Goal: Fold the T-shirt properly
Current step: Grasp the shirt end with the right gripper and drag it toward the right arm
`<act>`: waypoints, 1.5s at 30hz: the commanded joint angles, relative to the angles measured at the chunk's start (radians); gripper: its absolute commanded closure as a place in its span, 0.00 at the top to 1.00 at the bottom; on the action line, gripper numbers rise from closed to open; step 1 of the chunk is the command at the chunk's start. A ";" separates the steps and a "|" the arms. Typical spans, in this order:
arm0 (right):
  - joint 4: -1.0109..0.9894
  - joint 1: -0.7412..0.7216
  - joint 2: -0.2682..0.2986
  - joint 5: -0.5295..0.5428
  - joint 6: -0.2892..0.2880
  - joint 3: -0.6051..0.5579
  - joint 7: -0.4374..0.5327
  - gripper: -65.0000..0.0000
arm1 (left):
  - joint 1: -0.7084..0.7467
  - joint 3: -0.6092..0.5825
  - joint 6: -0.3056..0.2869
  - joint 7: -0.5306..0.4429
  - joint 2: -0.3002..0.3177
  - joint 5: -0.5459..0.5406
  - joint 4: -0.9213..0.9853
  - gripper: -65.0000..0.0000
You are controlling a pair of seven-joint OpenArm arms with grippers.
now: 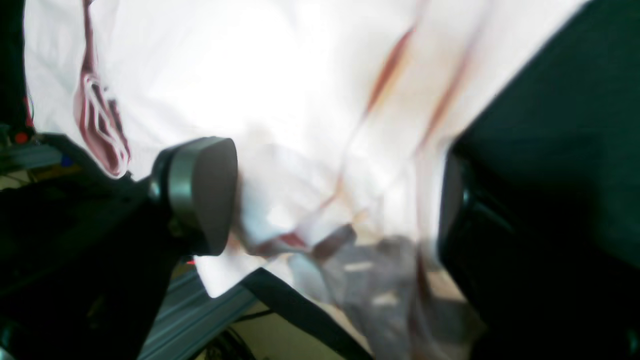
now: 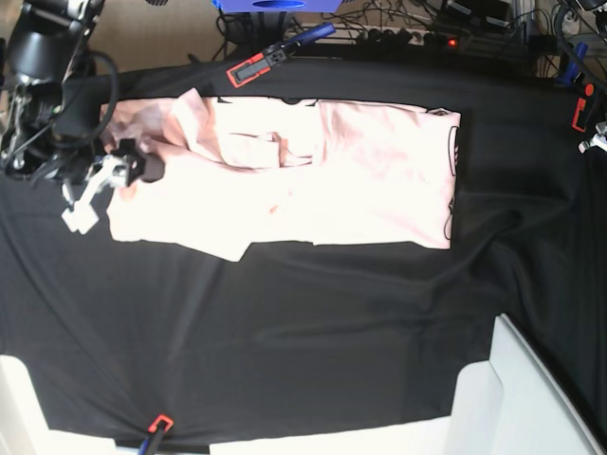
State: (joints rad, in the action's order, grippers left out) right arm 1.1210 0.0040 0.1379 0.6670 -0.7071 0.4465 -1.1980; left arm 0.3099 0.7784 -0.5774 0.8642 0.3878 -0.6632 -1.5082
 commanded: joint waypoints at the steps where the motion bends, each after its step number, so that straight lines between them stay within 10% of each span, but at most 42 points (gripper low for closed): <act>1: 0.001 0.012 -0.004 -0.036 0.009 -0.005 -0.059 0.78 | -0.004 0.008 -0.003 -0.020 0.023 -0.017 -0.015 0.00; 9: 0.000 0.011 -0.019 -0.031 0.009 -0.074 -0.053 0.71 | -0.004 0.008 -0.003 -0.020 0.020 -0.017 -0.012 0.01; 20: 0.001 0.004 -0.030 -0.036 0.009 -0.074 -0.052 0.00 | 0.004 0.008 -0.003 -0.020 0.018 -0.017 -0.012 0.01; 29: 0.003 -0.014 0.012 -0.036 0.009 -0.070 -0.052 0.00 | 0.007 0.008 -0.003 -0.020 0.017 -0.017 -0.010 0.01; 45: -0.002 -0.080 0.279 -0.037 0.009 0.005 -0.016 0.00 | 0.007 0.008 -0.003 -0.020 0.017 -0.016 -0.010 0.01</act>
State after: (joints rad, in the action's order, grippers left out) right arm 1.1034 -0.0589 0.3931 0.6189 -0.6960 0.4454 -1.2228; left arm 0.3183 0.7784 -0.5774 0.8673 0.3794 -0.6632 -1.5051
